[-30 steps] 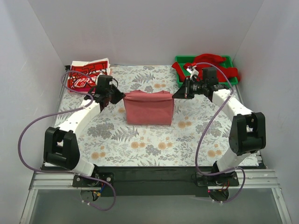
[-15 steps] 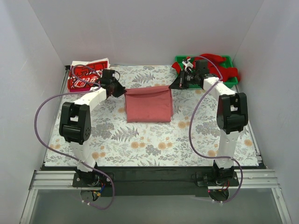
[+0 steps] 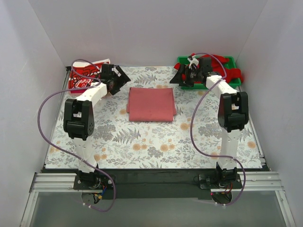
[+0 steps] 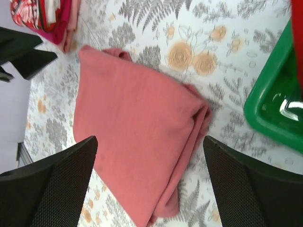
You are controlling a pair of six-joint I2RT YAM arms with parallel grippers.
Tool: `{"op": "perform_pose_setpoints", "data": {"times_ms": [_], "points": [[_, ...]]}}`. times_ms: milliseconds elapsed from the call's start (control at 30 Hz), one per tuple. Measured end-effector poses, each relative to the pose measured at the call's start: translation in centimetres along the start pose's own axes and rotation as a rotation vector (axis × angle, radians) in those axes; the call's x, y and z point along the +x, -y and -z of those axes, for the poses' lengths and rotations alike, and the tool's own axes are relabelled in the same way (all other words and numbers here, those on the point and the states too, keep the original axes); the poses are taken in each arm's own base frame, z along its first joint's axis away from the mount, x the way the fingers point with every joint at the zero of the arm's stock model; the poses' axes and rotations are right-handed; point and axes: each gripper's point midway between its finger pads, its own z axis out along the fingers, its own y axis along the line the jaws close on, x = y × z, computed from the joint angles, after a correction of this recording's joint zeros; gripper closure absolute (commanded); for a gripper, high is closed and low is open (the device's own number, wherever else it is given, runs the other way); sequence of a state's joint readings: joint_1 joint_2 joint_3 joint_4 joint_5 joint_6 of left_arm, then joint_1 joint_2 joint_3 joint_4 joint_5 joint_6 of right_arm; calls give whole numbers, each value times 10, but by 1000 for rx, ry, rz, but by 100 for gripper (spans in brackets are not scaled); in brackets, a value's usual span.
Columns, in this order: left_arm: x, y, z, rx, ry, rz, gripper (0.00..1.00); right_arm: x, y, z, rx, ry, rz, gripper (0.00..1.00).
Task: Fold and stack the t-shirts
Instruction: Fold the tshirt
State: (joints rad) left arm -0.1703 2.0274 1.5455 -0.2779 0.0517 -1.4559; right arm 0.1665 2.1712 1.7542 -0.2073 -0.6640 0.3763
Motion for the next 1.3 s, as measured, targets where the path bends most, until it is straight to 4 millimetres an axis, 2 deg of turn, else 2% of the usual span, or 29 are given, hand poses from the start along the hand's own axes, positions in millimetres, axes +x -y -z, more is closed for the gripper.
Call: {"op": "perform_pose_setpoints", "data": {"times_ms": [67, 133, 233, 333, 433, 533, 633, 733, 867, 1033, 1167, 1233, 1300], "points": [[1, 3, 12, 16, 3, -3, 7, 8, -6, 8, 22, 0, 22, 2], [13, 4, 26, 31, -15, -10, 6, 28, -19, 15, 38, -18, 47, 2], [45, 5, 41, 57, -69, -30, 5, 68, -43, 20, 44, -62, 86, 2], [85, 2, 44, 65, -151, -51, 5, 112, -61, 17, 47, -128, 116, 2], [126, -3, 43, 53, -235, -75, 5, 138, -63, 6, 65, -173, 134, 2], [148, -6, 43, 44, -274, -89, 5, 151, -55, 0, 98, -194, 135, 2], [154, -10, 43, 47, -274, -77, 5, 161, -45, -1, 124, -208, 128, 2], [156, -14, 48, 58, -261, -64, 5, 185, -34, -1, 146, -243, 118, 2], [171, -30, 69, 47, -262, -60, 4, 206, -41, 4, 139, -239, 163, 2], [195, -61, 116, 21, -272, -50, 4, 249, -60, 24, 122, -252, 217, 2], [214, -84, 157, 8, -283, -45, 4, 283, -72, 49, 126, -268, 236, 2], [213, -83, 175, 42, -269, -51, 4, 295, -77, 63, 123, -279, 240, 2], [205, -72, 192, 103, -232, -55, 4, 295, -84, 76, 117, -260, 239, 2]]}}
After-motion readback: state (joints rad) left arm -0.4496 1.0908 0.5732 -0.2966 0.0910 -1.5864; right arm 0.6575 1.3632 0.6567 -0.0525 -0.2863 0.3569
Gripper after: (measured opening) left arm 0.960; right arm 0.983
